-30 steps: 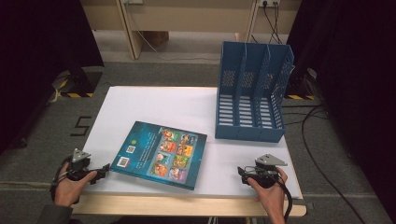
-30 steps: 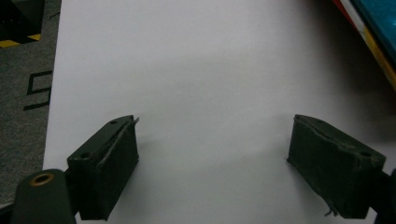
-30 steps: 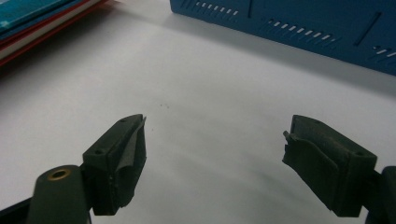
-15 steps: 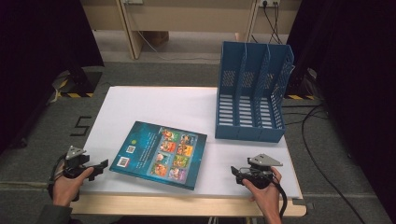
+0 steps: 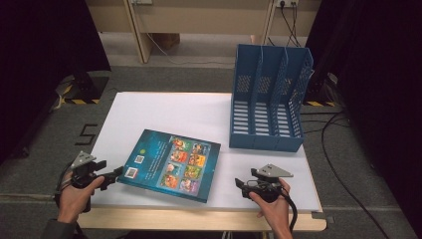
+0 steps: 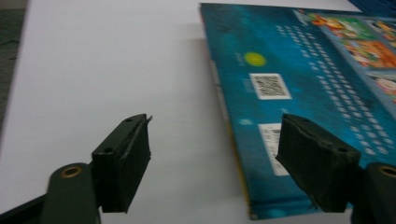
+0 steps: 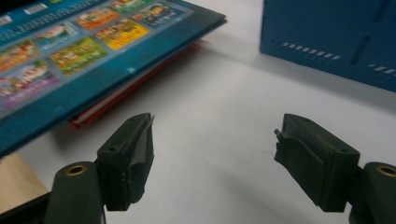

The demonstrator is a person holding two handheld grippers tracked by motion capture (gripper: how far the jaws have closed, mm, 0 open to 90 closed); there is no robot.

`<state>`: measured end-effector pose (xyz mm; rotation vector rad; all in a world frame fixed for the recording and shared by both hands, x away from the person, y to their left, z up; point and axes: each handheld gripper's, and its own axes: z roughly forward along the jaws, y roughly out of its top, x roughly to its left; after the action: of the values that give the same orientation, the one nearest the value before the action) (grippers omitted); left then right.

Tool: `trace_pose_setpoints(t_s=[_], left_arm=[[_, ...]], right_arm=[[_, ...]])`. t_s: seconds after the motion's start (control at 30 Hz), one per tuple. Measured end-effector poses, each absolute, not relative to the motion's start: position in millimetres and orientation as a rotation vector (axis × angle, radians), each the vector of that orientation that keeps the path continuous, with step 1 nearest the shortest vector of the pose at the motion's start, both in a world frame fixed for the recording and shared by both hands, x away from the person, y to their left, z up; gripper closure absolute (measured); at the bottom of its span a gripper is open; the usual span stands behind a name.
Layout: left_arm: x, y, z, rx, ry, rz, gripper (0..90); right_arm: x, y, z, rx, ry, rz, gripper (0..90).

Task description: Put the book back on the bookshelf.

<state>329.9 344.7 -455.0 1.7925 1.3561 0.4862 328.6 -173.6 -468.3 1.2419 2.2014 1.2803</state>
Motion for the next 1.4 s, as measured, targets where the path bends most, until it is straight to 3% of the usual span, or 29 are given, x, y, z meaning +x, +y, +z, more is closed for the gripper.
trace_pose_setpoints(t_s=[0.07,0.23,0.87,1.4], left_arm=[[330,337,-457,1.822,1.319,0.431,33.7],[330,330,-464,1.842,1.313,0.352,37.4],[315,292,-457,1.969,1.192,0.351,35.1],[316,291,-461,1.973,1.183,0.331,33.9]], right_arm=[[326,-165,-468,1.206,2.233,1.284,28.0],[325,-154,-470,1.185,2.276,1.298,27.9],[330,-126,-476,1.194,2.335,1.432,25.3],[342,-115,-487,1.274,2.405,1.47,19.4]])
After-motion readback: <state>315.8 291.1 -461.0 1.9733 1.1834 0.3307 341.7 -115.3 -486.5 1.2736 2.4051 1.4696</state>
